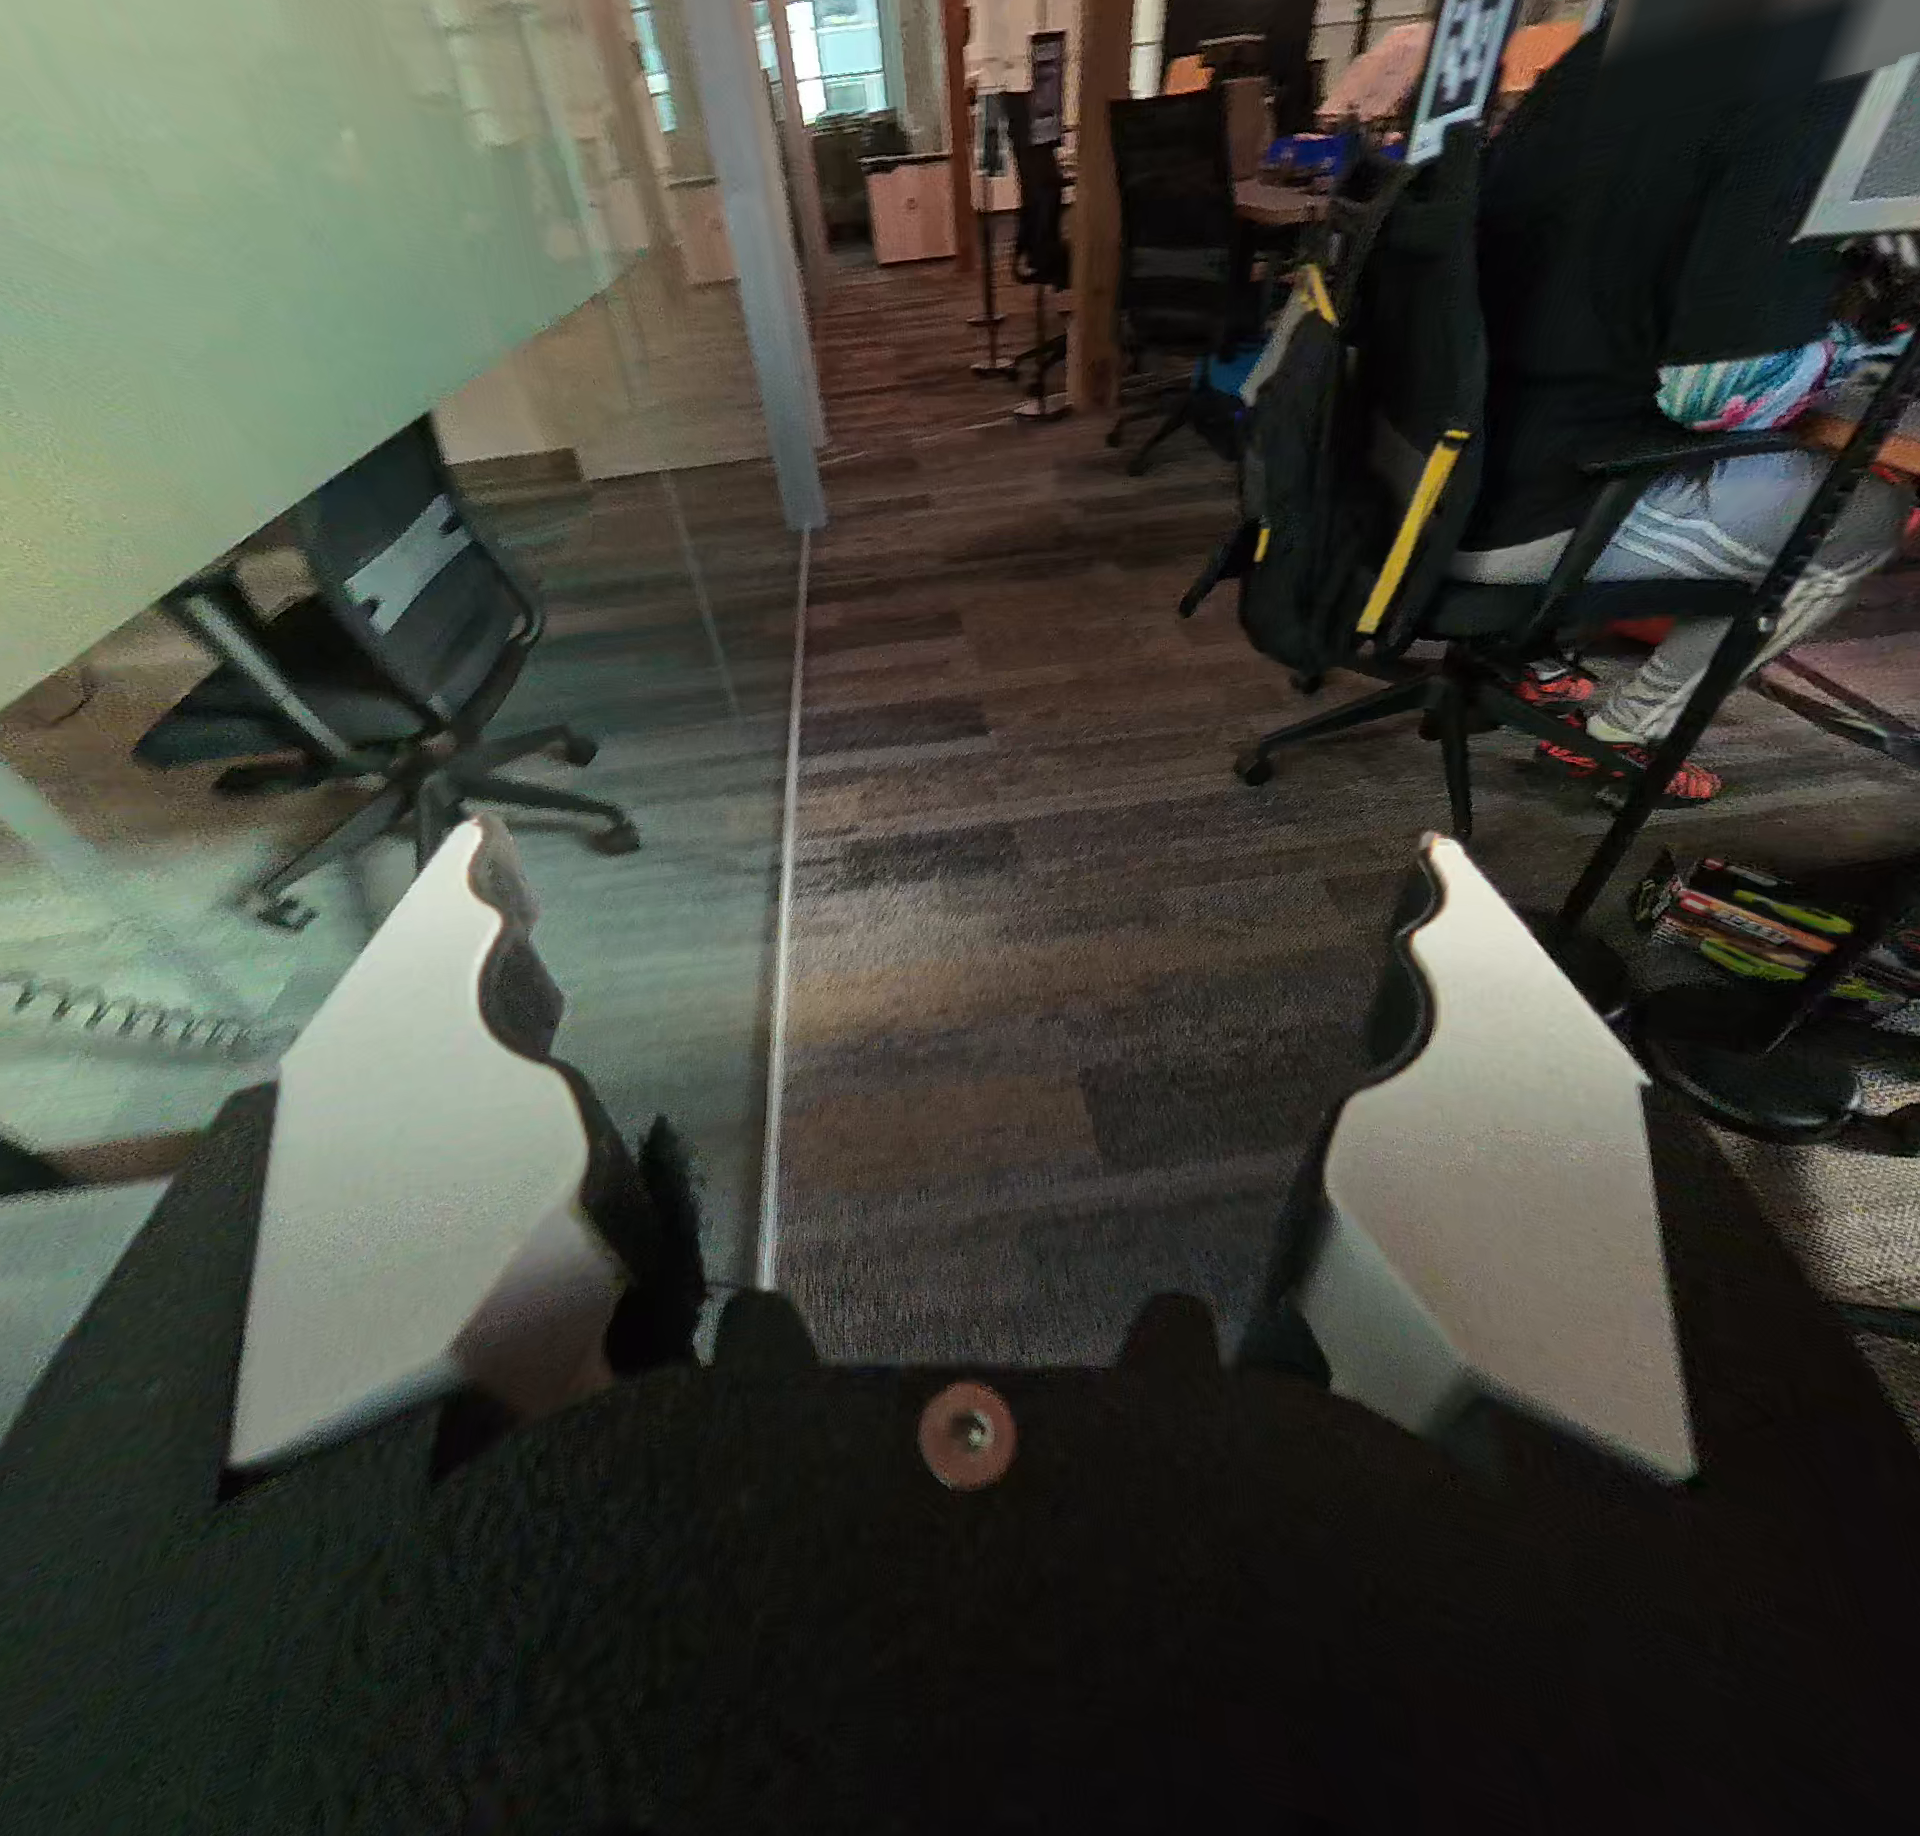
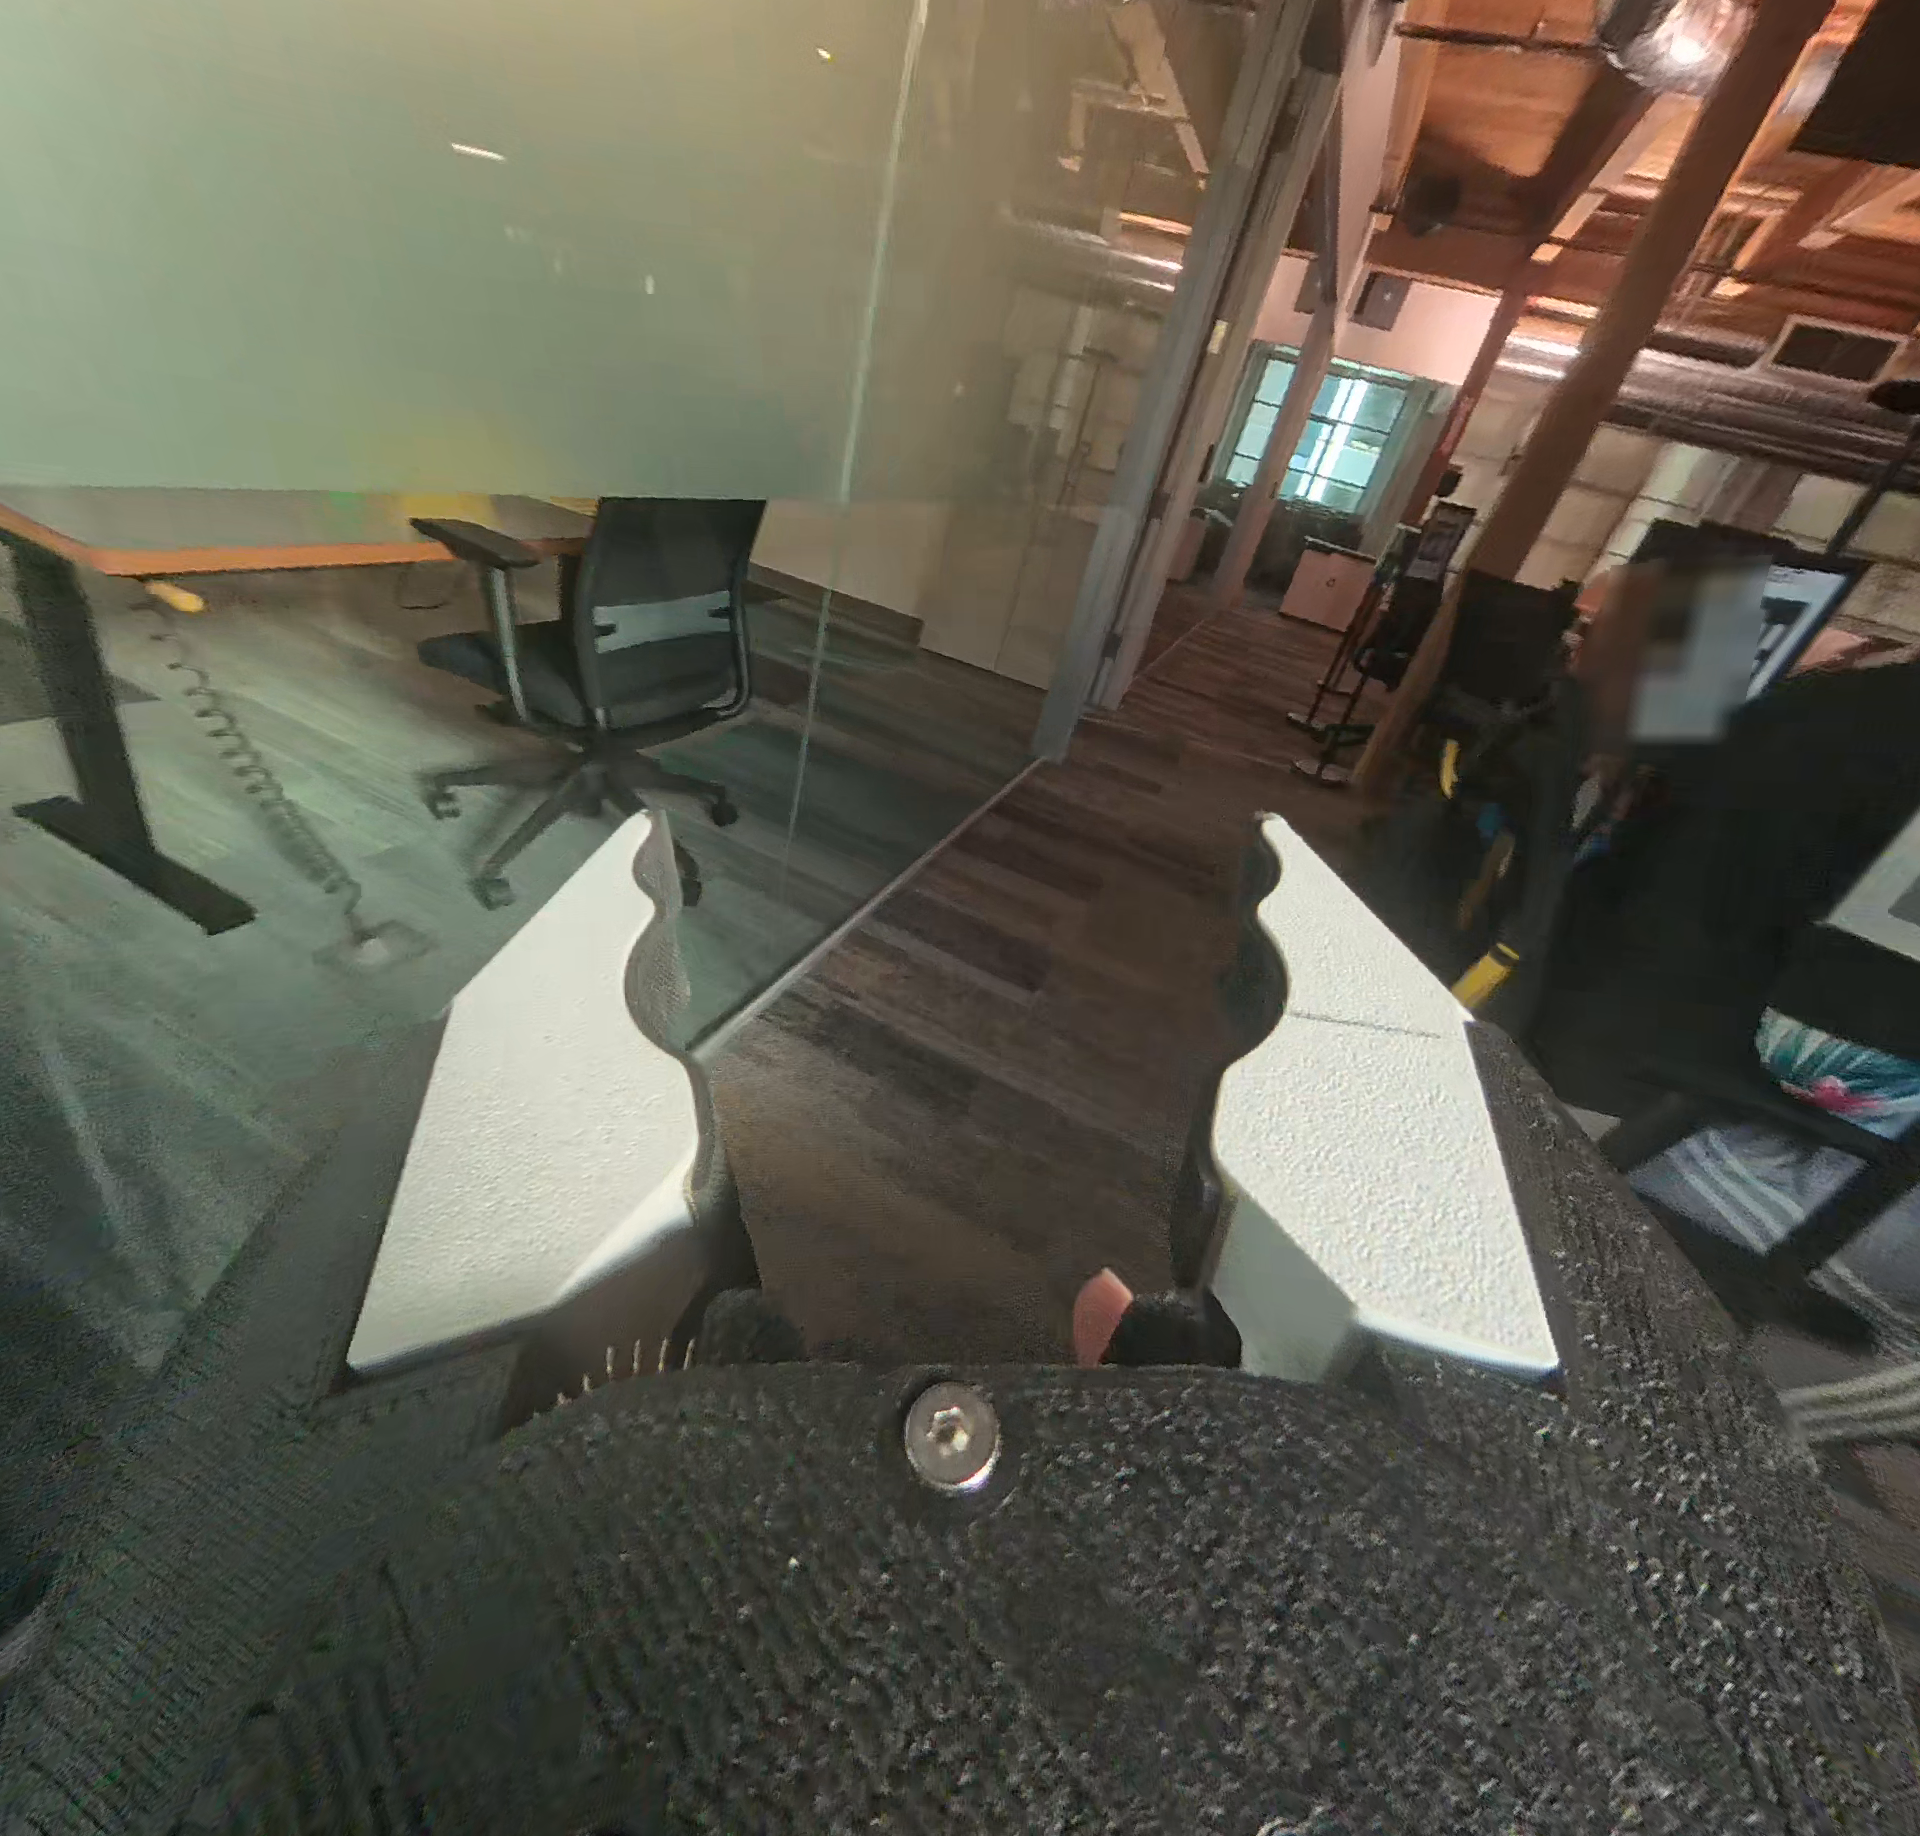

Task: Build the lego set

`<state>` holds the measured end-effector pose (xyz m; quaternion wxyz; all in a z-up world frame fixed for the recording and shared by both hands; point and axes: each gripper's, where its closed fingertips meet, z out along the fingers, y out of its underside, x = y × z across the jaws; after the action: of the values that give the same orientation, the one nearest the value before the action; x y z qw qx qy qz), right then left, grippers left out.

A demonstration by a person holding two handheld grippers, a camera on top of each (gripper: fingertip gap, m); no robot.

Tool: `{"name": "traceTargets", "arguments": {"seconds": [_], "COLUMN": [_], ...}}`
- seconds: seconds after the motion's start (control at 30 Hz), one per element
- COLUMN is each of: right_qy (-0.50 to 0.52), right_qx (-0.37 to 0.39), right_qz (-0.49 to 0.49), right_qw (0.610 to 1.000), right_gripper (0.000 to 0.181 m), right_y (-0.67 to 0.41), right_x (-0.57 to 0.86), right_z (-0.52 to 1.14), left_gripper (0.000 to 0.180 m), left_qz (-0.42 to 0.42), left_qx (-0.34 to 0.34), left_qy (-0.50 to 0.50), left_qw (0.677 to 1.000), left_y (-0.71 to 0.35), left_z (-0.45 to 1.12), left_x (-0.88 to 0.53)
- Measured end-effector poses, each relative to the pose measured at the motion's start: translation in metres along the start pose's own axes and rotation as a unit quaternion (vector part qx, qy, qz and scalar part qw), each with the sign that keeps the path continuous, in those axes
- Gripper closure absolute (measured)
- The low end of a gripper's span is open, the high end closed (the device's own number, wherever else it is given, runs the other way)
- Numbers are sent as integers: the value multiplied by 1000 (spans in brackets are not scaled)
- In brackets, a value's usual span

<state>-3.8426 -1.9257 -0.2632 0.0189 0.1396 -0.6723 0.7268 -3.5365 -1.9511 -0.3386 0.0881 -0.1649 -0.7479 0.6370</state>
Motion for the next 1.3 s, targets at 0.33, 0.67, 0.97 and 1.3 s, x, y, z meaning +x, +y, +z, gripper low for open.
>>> {"name": "traceTargets", "arguments": {"seconds": [0.33,0.67,0.97,1.3], "right_qy": [104,-22,12,210], "right_qx": [-33,104,72,-127], "right_qz": [-49,16,-18,-251], "right_qw": [993,994,997,936], "right_gripper": [66,54,52,55], "right_y": [79,21,90,230], "right_x": [149,189,284,546], "right_z": [243,694,999,1132], "left_gripper": [21,23,23,21], "left_qz": [16,43,154,139], "left_qx": [48,45,8,73], "left_qy": [115,129,196,251], "left_qw": [992,990,968,955], "left_y": [-63,-124,-137,-209], "left_z": [369,666,994,1369], "left_x": [-19,-79,-120,-82]}}
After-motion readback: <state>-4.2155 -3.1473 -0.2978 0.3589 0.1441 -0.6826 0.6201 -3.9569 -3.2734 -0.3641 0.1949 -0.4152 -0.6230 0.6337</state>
